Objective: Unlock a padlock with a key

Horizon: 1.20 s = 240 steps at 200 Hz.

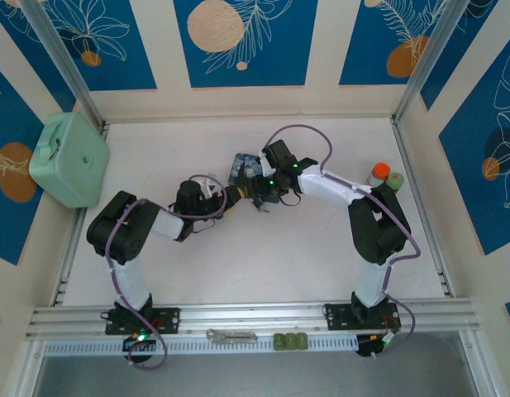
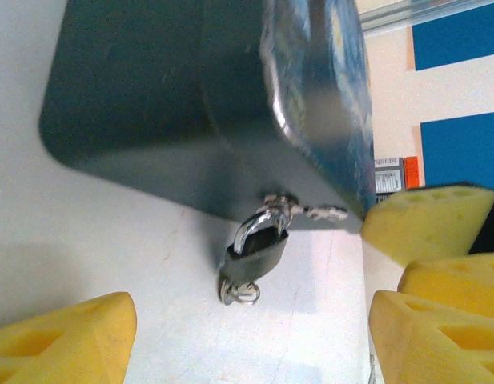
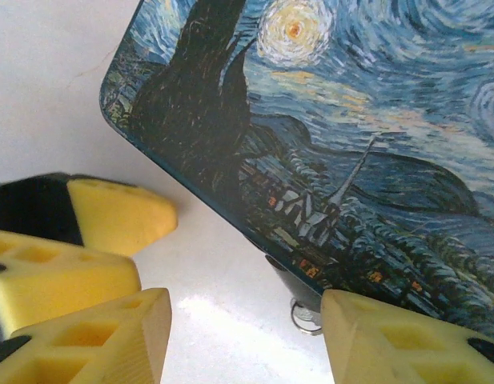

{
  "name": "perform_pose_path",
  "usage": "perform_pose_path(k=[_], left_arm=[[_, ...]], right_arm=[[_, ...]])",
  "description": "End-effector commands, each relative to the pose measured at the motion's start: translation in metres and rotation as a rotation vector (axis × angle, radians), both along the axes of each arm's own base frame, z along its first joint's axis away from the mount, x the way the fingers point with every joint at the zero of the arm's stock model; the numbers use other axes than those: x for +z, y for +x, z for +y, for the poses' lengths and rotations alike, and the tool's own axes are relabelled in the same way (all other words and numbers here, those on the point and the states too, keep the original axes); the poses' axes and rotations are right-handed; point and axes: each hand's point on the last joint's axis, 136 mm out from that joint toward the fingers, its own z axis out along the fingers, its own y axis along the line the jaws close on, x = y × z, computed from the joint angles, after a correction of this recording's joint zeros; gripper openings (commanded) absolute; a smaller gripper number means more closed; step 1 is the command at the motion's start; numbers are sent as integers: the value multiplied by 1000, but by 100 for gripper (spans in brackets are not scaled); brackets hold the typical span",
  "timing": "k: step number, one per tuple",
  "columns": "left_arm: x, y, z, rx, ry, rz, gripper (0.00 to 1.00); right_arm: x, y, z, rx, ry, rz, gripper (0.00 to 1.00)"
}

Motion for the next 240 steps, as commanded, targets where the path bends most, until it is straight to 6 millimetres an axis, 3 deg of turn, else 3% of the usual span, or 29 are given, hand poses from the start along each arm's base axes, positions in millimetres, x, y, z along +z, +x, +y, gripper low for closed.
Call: perform_pose_path(k=[1,31,58,79,119,196,240], left_arm=[[9,6,1,22,-35,-40,76],[11,8,-2,28,-61,-41,75],[12,9,-7,20,-71,-46,74],[11,8,-16,-7,-75,-53,70],[10,17,-36,-34,-68,-95,69],[-14,17,-61,-78,127,-149,68],[-22,12,-86,-135,112,-115,65]], right_arm=[[-29,8,-26,-18,-157,8,55],[-17,21,-25,15,-197,-69,55],[-7,0,-13,68,-137,-73,55],[-15,-18,-15,49,-93,-25,54],[-18,-24,-34,-65,-44,7,54],[19,-17,-86,-284,227,-18,52],[24,-19,-95,-301,248,-32,51]])
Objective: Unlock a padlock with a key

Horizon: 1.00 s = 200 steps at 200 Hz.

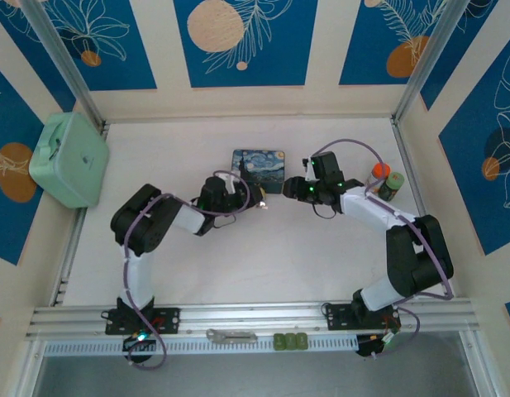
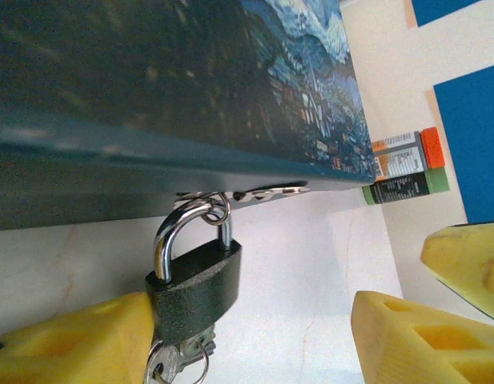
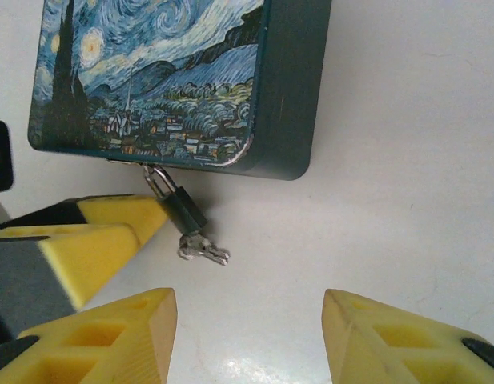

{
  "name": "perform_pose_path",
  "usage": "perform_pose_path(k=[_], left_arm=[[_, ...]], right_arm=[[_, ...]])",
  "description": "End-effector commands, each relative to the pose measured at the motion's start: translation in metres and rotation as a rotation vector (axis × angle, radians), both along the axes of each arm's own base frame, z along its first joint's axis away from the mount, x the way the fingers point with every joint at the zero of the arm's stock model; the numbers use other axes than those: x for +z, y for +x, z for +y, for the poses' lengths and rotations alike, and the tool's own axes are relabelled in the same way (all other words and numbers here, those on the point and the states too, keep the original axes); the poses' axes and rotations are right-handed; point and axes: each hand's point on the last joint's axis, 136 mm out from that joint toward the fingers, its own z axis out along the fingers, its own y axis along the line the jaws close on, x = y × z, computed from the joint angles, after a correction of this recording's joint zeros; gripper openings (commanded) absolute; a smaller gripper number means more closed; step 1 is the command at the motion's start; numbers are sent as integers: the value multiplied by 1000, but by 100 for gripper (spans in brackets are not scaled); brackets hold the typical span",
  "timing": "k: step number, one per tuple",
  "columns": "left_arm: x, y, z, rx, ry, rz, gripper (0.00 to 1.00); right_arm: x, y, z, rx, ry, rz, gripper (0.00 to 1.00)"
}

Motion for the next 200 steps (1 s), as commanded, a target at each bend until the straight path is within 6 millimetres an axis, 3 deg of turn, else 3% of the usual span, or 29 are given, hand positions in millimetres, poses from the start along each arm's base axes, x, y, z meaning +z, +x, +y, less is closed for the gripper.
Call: perform_pose_path(k=[1,36,86,147,182,200], left_arm=[[-17,-5,-13,-35,36,30,65],[-27,-2,-15,-29,60,39,65],[-40,6,12,147,177,74,67],[-40,11,-4,210,224,58,68],[-35,11,-30,122,154,49,71],[-29,10,-39,84,108,34,66]], right_arm=[[10,-3,8,17,61,-14,51],[9,-4,8,12,73,-12,51],[14,-4,7,6,67,-31,50],[14,-5,11,7,83,-31,50],[12,-6,12,7,91,-29,49],[13,-6,13,10,97,-32,49]])
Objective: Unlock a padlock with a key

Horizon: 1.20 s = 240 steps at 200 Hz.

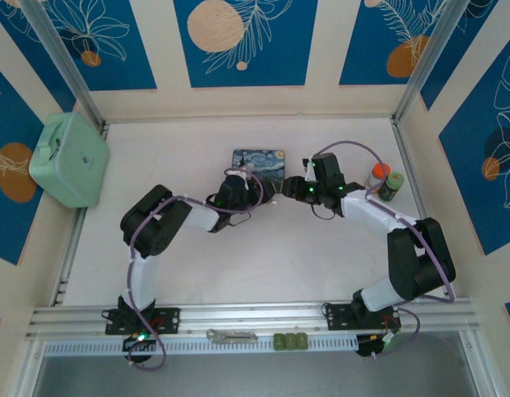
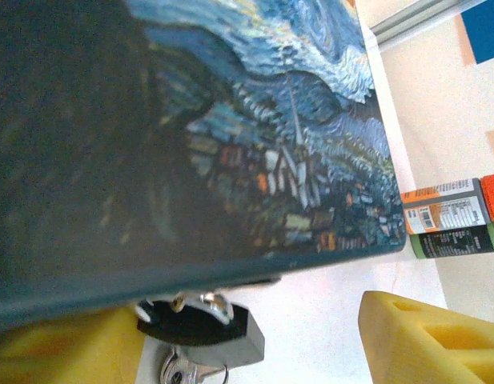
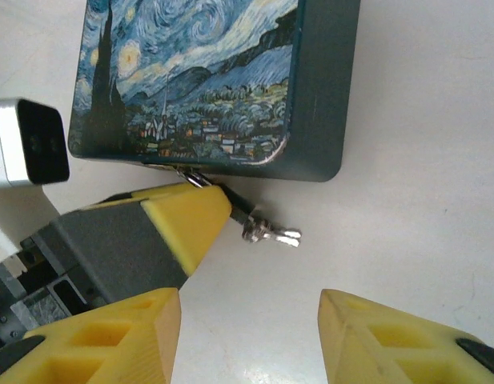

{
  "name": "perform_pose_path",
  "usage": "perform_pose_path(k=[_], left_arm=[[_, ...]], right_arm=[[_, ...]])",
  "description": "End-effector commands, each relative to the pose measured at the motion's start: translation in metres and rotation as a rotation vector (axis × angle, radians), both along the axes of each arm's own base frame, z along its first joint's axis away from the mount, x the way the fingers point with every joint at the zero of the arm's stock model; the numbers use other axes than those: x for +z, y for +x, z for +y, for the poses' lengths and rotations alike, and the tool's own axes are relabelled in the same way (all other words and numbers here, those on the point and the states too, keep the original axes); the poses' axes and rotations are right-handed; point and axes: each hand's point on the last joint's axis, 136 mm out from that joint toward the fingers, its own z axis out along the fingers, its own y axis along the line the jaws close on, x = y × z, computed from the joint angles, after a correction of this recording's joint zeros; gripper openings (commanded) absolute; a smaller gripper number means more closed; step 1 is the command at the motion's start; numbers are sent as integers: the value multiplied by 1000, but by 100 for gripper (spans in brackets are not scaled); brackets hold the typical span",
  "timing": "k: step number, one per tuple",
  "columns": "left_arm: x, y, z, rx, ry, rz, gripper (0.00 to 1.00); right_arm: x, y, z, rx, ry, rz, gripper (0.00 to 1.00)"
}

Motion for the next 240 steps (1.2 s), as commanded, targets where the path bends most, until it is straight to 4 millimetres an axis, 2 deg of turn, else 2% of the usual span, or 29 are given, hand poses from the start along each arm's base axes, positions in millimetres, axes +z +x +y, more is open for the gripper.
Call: perform_pose_path(k=[1,31,64,90,129,194,210,240], left_arm=[[-27,-11,-13,-66,-1,60,65],[-13,-18,-9,-85,-11,25,57],[3,-29,-3,-102,-25,-6,56],[7,-31,-2,-110,-31,-17,56],[5,-22,-13,-128,-59,-30,56],[-6,-5,-16,-94,-12,-56,55],[-5,0,-19,-88,-13,-64,45],[1,6,-25,-91,-28,-79,37]], right_arm=[[6,-5,6,16,32,-9,49],[2,-7,5,15,32,0,49],[-3,-8,6,20,33,9,49],[-10,-9,13,68,41,25,48],[-13,-10,17,81,55,42,48],[-17,-13,14,65,53,54,48],[-18,-13,15,64,57,58,48],[-19,-13,13,57,53,60,47]])
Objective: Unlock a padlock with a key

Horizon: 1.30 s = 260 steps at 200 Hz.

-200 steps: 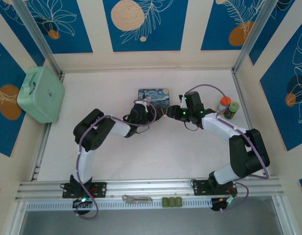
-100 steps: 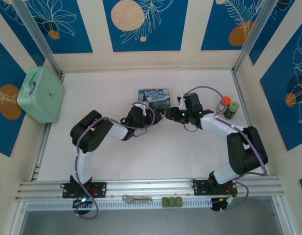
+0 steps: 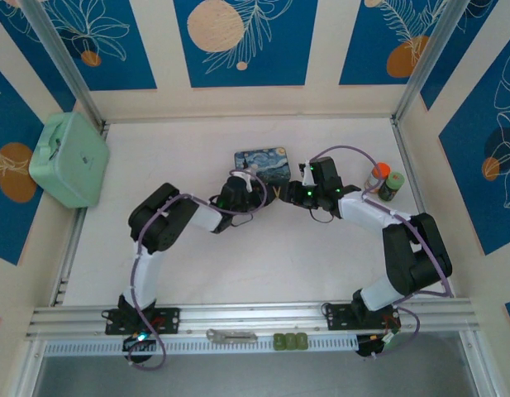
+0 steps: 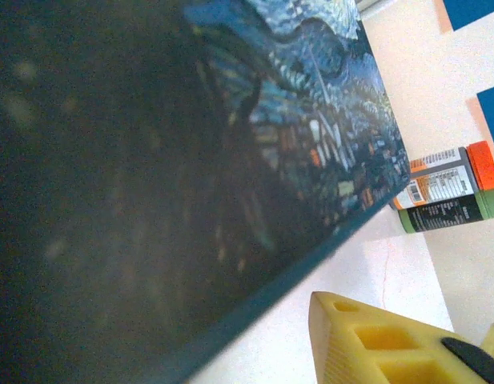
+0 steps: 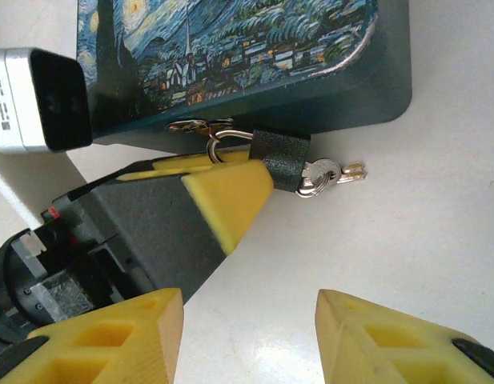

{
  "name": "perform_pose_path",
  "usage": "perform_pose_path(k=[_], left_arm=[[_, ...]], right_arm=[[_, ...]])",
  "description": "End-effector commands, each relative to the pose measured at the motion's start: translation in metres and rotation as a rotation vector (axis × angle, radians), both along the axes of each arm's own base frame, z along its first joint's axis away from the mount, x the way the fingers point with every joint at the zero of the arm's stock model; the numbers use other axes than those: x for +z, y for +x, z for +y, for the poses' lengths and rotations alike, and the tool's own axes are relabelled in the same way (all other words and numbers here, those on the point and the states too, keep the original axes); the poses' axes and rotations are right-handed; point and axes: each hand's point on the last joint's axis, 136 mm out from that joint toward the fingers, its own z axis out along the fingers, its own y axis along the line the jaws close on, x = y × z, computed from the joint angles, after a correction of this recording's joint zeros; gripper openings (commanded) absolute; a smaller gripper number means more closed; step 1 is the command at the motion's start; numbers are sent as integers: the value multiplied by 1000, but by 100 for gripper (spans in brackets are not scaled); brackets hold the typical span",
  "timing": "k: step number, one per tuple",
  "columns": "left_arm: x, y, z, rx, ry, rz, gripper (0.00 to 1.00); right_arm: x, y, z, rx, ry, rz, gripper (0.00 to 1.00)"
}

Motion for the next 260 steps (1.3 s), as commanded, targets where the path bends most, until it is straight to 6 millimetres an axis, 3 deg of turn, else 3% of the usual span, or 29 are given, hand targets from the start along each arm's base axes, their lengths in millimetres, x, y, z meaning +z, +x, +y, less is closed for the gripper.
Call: perform_pose_path(k=[1,23,67,157,208,260], left_arm=[[8,7,-10,-8,-6,-39,36],[9,6,-9,-10,-1,-39,30],[18,-7,-5,-46,-37,-21,0],[88,-11,4,-179,-367,62,0],[114,-13,6,-229,-522,95,0],[123,-20,6,-281,-549,95,0]], right_arm=[[-2,-4,3,9,15,13,47],[-3,-4,-1,-5,11,12,47],[-10,-6,-7,-21,42,50,47],[24,-10,-6,-27,395,77,45],[30,-10,-4,-22,505,72,43],[35,3,-6,-53,607,83,42]])
